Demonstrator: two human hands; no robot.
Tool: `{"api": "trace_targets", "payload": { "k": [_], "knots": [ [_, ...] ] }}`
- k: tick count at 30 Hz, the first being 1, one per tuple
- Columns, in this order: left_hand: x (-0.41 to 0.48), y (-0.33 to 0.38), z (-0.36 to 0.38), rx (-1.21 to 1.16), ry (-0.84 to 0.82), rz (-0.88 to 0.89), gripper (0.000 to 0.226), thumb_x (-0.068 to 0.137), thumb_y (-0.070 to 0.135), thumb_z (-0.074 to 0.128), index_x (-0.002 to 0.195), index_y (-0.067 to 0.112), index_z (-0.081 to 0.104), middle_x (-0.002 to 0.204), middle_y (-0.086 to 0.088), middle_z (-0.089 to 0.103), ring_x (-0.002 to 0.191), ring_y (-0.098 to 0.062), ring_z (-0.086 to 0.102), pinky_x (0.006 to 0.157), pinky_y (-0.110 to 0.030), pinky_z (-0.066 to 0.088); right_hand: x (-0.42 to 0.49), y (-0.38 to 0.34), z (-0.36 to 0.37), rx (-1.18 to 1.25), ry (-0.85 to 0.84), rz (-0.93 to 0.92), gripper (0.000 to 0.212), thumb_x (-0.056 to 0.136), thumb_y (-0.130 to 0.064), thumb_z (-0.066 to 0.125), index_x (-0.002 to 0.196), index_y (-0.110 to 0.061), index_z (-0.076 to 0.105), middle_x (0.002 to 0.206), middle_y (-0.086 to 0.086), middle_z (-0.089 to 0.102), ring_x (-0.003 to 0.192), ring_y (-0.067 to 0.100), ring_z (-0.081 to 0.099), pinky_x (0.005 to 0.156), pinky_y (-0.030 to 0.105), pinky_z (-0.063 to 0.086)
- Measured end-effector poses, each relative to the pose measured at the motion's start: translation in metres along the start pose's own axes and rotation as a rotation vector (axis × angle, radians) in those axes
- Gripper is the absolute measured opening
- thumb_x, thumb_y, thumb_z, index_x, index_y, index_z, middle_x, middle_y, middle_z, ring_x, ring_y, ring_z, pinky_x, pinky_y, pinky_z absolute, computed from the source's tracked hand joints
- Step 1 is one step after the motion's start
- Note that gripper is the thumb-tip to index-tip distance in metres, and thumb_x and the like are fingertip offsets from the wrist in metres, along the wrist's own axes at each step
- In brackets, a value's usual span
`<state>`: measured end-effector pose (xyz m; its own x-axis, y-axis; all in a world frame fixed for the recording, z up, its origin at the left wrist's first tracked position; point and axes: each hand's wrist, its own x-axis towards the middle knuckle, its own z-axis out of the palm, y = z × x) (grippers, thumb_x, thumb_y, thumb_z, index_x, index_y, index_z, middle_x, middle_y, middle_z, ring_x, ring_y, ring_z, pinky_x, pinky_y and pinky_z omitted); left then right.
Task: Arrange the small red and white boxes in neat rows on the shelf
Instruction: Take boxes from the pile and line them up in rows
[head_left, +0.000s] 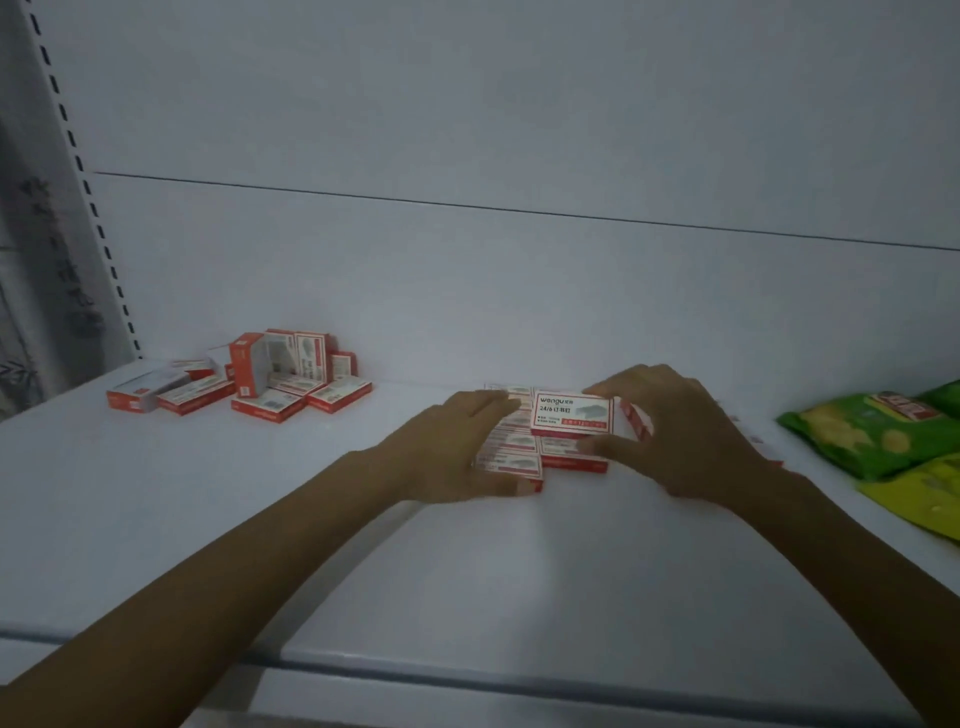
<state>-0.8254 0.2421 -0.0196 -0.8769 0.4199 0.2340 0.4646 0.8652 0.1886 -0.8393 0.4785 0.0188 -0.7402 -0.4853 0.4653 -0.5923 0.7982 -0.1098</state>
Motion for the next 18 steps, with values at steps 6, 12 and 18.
{"api": "trace_targets", "payload": {
  "k": [6, 12, 18],
  "knots": [
    [0.02, 0.009, 0.029, 0.007, 0.009, 0.006, 0.088, 0.077, 0.067, 0.052, 0.145, 0.019, 0.025, 0.152, 0.0, 0.025, 0.139, -0.016, 0.022, 0.109, -0.022, 0.014, -0.013, 0.034, 0.02, -0.04, -0.193, -0.071, 0.065, 0.068, -0.075, 0.051, 0.113, -0.029, 0.064, 0.117, -0.008, 0.063, 0.105, 0.012, 0.053, 0.102, 0.037, 0.033],
    [0.021, -0.001, 0.042, -0.049, 0.071, 0.042, 0.082, 0.076, 0.068, 0.043, 0.137, 0.013, 0.043, 0.142, -0.005, 0.044, 0.132, -0.016, 0.037, 0.103, -0.003, 0.007, -0.006, 0.036, 0.039, 0.046, -0.178, -0.141, 0.051, 0.075, -0.063, 0.051, 0.107, -0.026, 0.067, 0.113, -0.003, 0.065, 0.107, 0.019, 0.057, 0.096, 0.038, 0.033],
    [0.025, -0.006, 0.048, -0.064, 0.085, 0.113, 0.083, 0.081, 0.071, 0.035, 0.139, 0.011, 0.04, 0.147, -0.008, 0.036, 0.138, -0.012, 0.021, 0.109, -0.008, 0.005, -0.009, 0.038, 0.049, 0.078, -0.213, -0.111, 0.053, 0.077, -0.054, 0.047, 0.115, -0.021, 0.063, 0.118, 0.0, 0.063, 0.107, 0.019, 0.056, 0.094, 0.028, 0.027]
  ]
}}
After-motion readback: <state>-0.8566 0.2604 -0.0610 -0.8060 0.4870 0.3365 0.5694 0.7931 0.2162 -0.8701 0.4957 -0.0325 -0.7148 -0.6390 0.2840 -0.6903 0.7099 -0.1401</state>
